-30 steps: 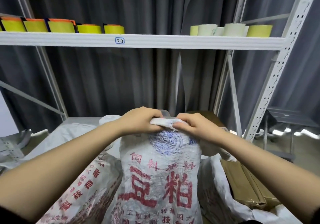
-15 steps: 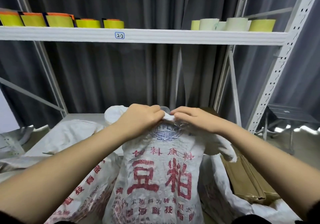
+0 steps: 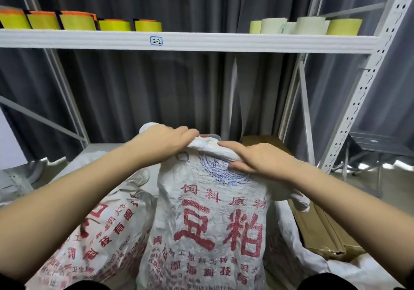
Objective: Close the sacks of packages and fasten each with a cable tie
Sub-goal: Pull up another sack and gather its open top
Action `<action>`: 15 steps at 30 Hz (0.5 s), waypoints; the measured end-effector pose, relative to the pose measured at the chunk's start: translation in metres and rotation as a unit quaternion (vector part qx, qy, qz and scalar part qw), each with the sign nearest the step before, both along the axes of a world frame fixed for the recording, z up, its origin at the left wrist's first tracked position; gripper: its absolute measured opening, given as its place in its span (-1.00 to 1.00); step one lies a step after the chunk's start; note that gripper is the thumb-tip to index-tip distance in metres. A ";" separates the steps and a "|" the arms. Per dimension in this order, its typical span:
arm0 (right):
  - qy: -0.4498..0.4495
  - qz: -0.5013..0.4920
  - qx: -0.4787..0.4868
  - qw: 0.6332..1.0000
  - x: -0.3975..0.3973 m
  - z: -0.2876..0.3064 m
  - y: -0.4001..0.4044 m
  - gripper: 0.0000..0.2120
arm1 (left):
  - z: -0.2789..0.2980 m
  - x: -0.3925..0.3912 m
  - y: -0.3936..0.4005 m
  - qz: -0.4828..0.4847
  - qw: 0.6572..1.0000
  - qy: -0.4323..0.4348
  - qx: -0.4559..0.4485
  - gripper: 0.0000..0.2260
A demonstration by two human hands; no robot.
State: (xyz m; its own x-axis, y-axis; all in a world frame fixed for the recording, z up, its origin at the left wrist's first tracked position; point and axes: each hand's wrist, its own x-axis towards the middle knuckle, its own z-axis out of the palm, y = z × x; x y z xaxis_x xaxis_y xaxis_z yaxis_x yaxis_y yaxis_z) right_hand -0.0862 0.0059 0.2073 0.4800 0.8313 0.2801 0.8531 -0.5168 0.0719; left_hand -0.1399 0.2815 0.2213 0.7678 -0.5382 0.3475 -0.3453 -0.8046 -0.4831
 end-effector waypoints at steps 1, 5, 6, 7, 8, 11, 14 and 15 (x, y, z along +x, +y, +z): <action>-0.007 -0.008 -0.009 1.000 0.002 0.002 0.000 -0.51 | 0.005 0.001 -0.001 0.004 1.000 0.001 0.009 -0.63; -0.120 0.019 0.019 0.992 0.007 0.009 0.001 -0.64 | 0.018 -0.001 -0.007 0.038 0.985 0.115 -0.121 -0.71; -0.143 0.030 0.022 0.989 0.007 0.007 0.000 -0.58 | 0.018 -0.003 -0.010 0.047 0.974 0.148 -0.163 -0.71; -0.163 0.031 0.022 0.986 0.007 0.004 0.000 -0.50 | 0.017 -0.006 -0.013 0.048 0.966 0.169 -0.192 -0.69; -0.180 0.023 0.023 0.983 0.007 0.002 0.000 -0.44 | 0.017 -0.009 -0.016 0.047 0.955 0.192 -0.222 -0.68; -0.226 0.001 0.035 0.973 0.010 -0.007 0.000 -0.36 | 0.017 -0.014 -0.020 0.010 0.910 0.263 -0.321 -0.67; -0.168 -0.001 0.042 0.985 0.009 -0.008 0.001 -0.52 | 0.015 -0.011 -0.018 -0.014 0.922 0.215 -0.321 -0.87; -0.101 -0.009 0.049 0.994 0.006 -0.005 0.002 -0.61 | 0.014 -0.010 -0.018 -0.020 0.938 0.178 -0.295 -0.89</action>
